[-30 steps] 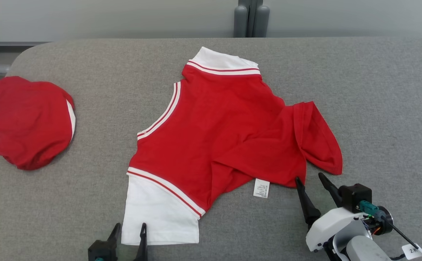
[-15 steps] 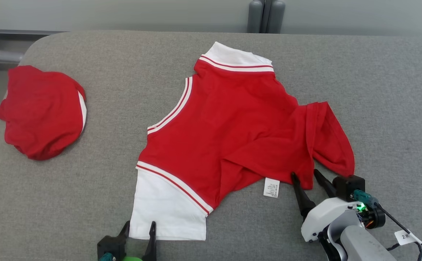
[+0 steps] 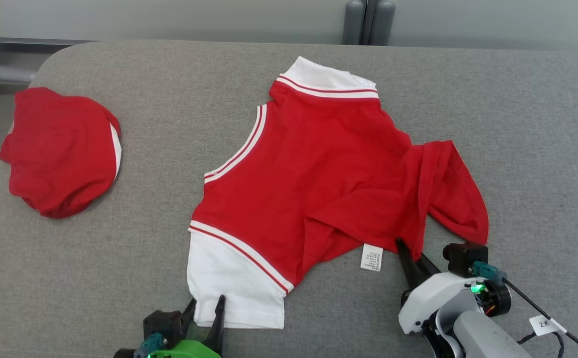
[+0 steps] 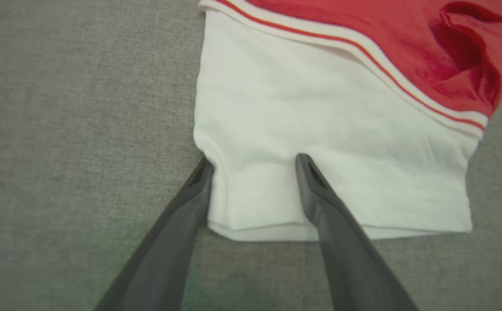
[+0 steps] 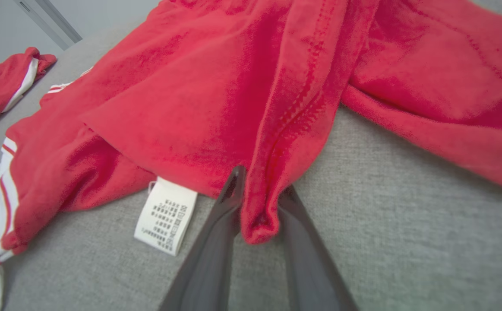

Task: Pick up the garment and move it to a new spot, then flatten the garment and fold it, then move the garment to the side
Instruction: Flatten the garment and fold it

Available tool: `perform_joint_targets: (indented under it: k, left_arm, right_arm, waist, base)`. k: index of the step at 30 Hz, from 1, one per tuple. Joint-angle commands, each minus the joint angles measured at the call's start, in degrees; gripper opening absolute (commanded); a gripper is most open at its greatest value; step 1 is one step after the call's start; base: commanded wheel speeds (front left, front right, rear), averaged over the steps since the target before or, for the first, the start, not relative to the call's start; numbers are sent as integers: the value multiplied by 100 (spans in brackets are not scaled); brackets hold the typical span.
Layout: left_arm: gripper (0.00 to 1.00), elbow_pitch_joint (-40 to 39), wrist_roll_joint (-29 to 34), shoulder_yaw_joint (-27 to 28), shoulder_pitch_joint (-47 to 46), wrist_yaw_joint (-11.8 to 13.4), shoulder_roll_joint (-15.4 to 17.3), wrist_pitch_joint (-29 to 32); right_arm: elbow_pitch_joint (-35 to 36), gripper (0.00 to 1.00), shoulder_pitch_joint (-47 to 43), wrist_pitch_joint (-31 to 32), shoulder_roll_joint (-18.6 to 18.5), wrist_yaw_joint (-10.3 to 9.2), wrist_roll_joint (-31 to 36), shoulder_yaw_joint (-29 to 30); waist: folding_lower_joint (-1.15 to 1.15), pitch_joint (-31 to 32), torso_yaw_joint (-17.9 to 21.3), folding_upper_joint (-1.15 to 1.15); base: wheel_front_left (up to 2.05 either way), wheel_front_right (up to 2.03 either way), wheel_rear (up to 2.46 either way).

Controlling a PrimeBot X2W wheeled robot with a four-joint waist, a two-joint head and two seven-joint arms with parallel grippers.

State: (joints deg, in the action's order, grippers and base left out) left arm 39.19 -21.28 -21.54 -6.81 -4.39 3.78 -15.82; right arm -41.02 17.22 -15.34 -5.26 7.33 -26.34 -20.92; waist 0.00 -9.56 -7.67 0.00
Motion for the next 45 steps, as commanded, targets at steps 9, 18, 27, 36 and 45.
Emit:
perform_joint_targets:
  k: [9,18,27,36,45]
  left_arm:
    - [0,-995,-552,422,-287,-162,-76,67]
    - [0,-1606,-963,986,-1623,-261,-77,67]
    - [0,-934,-1303,1278,-4615,-265,185,535]
    - [0,29,-1312,1493,-7773,-85,313,778]
    - [0,1146,-1078,1170,-9914,-197,274,635]
  right_arm:
    - [1136,0,24,20,-274,16,-166,119]
    - [1781,0,1070,46,-847,16,-706,-92]
    - [1184,0,3851,577,-1131,16,-1901,-117]
    - [365,0,6564,900,-1204,16,-2691,52]
    - [-281,0,8082,803,-1438,16,-2818,-298]
  waist:
    - [0,65,105,0]
    - [0,-247,305,0]
    - [0,-1340,674,0]
    - [0,-2333,945,0]
    - [0,-2544,1096,0]
  base:
    - [0,0,0]
    - [0,0,0]
    - [0,0,0]
    - [0,0,0]
    - [0,0,0]
